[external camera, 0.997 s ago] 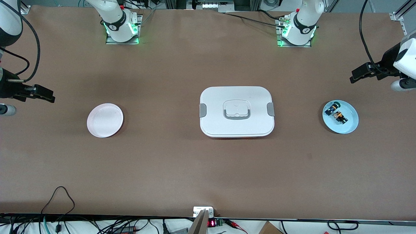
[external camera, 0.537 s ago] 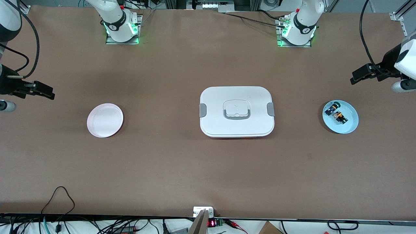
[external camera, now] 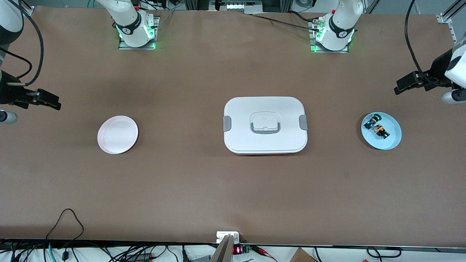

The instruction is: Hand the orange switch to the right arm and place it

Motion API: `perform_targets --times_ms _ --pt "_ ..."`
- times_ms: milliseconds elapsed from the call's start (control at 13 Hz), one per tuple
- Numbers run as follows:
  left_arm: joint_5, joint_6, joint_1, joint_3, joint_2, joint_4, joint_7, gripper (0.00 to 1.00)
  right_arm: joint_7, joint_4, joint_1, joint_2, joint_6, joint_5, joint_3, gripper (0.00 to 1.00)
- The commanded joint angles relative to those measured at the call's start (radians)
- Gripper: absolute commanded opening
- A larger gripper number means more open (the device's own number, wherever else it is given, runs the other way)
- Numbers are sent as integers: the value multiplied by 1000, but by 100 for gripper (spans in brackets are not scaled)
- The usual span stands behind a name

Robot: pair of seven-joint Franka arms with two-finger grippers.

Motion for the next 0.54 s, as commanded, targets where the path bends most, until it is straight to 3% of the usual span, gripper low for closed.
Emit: perform_targets --times_ms 0,307,460 --pt "-7 -32 34 1 63 59 32 100 -4 -20 0 -18 -8 4 1 100" --pt "23 32 143 1 161 32 301 100 -2 -20 0 -12 -11 4 1 100" --pt "65 92 146 1 186 -10 384 100 -8 -22 2 -11 -4 4 2 100"
